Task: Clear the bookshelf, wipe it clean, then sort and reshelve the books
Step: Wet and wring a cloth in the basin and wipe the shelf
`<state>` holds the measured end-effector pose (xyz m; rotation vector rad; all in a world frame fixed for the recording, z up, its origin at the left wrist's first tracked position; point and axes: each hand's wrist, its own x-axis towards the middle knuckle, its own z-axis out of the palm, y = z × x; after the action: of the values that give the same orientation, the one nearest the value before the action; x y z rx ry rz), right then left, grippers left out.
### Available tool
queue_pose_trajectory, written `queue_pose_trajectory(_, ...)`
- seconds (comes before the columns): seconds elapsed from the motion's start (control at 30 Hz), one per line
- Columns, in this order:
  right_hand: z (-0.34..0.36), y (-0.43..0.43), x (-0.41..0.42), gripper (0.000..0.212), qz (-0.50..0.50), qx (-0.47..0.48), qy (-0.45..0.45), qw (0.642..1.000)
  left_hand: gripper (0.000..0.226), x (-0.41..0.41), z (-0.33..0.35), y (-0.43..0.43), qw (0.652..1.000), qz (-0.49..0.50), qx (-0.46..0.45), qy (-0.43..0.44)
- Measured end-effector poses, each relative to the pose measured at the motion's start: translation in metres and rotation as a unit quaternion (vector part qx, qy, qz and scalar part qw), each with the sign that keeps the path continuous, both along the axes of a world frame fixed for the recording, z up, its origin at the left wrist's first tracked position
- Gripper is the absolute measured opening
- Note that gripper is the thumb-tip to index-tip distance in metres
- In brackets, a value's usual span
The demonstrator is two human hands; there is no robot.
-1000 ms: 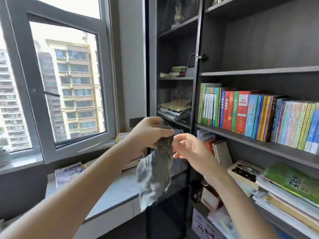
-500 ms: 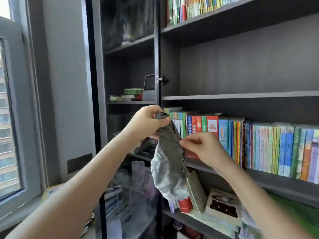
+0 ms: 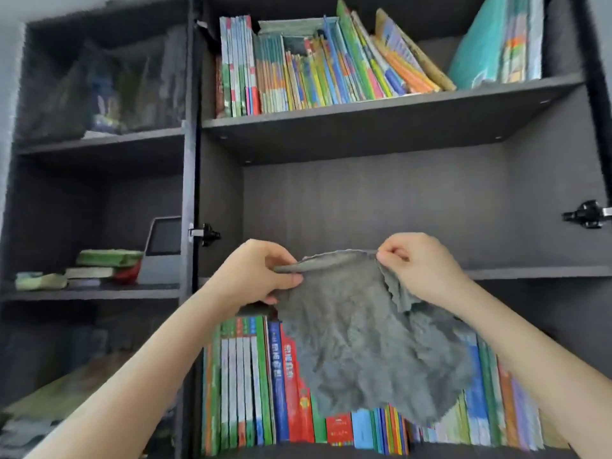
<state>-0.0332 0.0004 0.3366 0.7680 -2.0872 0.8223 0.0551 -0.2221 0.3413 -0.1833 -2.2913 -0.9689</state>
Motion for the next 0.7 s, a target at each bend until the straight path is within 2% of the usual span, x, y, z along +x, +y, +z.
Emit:
queue_pose_trajectory(0.2, 0.071, -0.01, -0.069, 0.019, -0.011, 0.006, 0.022, 1.0, 0.008, -0.072, 0.05, -0.003, 0.996, -0.012, 0.059, 0.072)
queue_pose_trajectory(0.3, 0.124, -0.015, -0.108, 0.021, -0.021, -0.054, 0.076, 0.995, 0.015, -0.113, 0.091, 0.005, 0.983, -0.009, 0.108, 0.148)
queue_pose_trajectory(0.4, 0.154, -0.022, -0.142, 0.018, -0.038, -0.099, 0.109, 0.988, 0.019, -0.152, 0.12, 0.007, 0.977, 0.032, 0.075, 0.197)
queue_pose_trajectory(0.47, 0.152, -0.024, -0.167, 0.018, -0.073, -0.011, 0.095, 0.993, 0.018, -0.171, 0.119, 0.001, 0.99, 0.044, 0.025, 0.135)
queue_pose_trajectory(0.53, 0.137, -0.022, -0.187, 0.017, -0.056, 0.138, -0.01, 0.989, 0.012, -0.185, 0.106, -0.008, 0.999, 0.015, -0.026, -0.014)
queue_pose_trajectory(0.6, 0.115, -0.018, -0.196, 0.013, -0.015, 0.272, -0.115, 0.955, 0.017, -0.189, 0.09, -0.021, 0.986, 0.01, -0.095, -0.14)
queue_pose_trajectory(0.63, 0.105, -0.017, -0.2, 0.012, 0.007, 0.309, -0.121, 0.943, 0.023, -0.191, 0.085, -0.03, 0.978, 0.015, -0.123, -0.17)
queue_pose_trajectory(0.7, 0.086, -0.018, -0.2, 0.026, 0.066, 0.334, -0.123, 0.932, 0.024, -0.192, 0.083, -0.052, 0.979, 0.028, -0.125, -0.157)
